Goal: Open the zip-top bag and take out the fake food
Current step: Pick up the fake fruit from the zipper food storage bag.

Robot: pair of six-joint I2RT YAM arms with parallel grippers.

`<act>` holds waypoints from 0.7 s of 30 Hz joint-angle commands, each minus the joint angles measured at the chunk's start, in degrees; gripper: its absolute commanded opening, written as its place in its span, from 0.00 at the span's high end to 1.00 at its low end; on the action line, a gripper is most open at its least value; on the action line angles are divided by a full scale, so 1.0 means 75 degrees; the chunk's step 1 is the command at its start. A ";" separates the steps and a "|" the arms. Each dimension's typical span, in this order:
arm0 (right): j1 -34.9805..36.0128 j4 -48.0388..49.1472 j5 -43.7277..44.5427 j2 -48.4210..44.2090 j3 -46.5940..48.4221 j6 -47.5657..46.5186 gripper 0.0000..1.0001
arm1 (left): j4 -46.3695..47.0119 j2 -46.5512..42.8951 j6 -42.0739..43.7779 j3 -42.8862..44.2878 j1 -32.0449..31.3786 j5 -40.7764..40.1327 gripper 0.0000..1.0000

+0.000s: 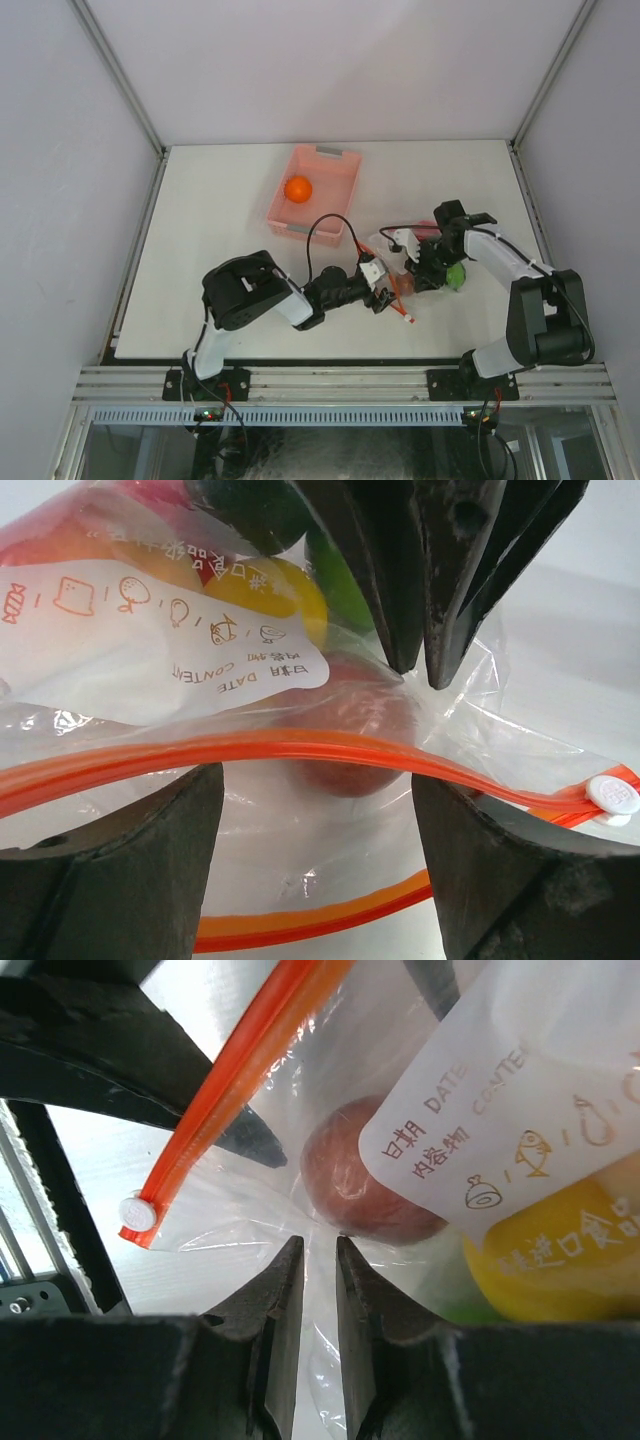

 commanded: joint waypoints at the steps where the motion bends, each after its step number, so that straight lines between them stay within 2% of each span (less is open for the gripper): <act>1: -0.0400 -0.0216 -0.0919 -0.0488 0.0400 0.0171 0.81 | 0.0658 0.0082 -0.0151 0.0198 -0.0035 -0.0225 0.21; 6: -0.0637 0.0361 -0.1061 -0.0659 0.0391 0.0995 0.83 | 0.0662 0.0125 -0.0087 0.0234 -0.0043 -0.0168 0.22; 11: -0.0571 0.1091 -0.0264 -0.0478 0.0294 0.1802 0.88 | 0.0665 0.0123 -0.0086 0.0278 -0.0058 -0.0147 0.21; 15: -0.0463 0.1581 0.0398 -0.0264 0.0247 0.2497 0.94 | 0.0662 0.0131 -0.0132 0.0306 -0.0088 -0.0263 0.17; 21: -0.0080 0.1759 0.0712 0.0084 0.0221 0.2720 0.99 | 0.0557 0.0196 -0.0205 0.0421 -0.0164 -0.0533 0.10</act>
